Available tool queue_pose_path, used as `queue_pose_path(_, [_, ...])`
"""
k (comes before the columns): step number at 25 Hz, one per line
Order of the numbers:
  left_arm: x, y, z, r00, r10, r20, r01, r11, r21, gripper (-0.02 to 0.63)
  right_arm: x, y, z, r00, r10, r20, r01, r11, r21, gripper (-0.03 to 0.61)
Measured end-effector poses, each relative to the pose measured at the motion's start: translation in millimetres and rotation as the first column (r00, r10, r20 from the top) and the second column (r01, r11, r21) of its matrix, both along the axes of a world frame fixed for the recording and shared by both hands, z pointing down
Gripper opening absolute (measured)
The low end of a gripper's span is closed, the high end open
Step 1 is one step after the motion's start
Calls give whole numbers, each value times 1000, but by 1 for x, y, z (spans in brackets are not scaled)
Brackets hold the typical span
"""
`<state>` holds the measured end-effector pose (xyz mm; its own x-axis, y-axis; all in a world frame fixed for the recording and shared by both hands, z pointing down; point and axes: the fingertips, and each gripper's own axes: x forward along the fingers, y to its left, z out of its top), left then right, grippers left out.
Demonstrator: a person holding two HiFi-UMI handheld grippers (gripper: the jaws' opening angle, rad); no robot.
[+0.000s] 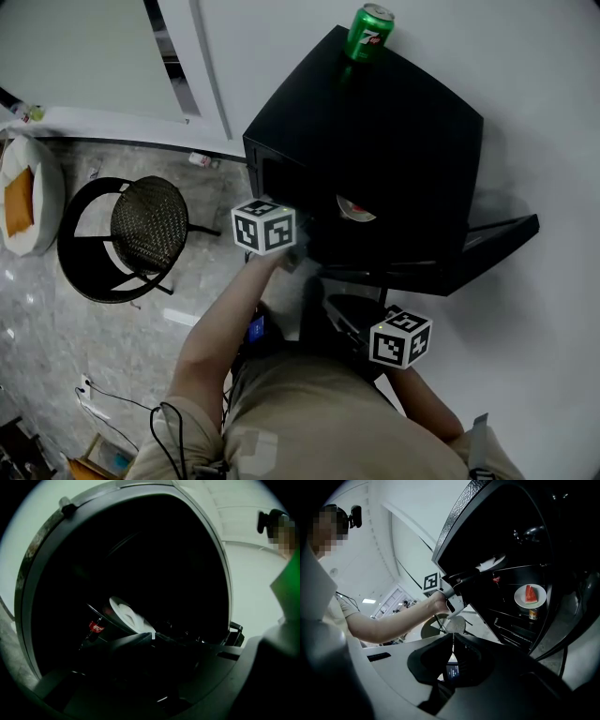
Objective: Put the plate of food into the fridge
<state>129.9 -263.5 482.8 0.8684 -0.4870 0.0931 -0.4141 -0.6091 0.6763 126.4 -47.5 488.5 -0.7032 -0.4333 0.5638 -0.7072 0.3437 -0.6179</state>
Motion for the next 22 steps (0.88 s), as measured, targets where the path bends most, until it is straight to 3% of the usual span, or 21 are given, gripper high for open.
queue_pose_path(22, [3,-19,6,999,-27,32,26,1000,11,25,10,-2,1,1000,17,-20,-17,1000,-7,23])
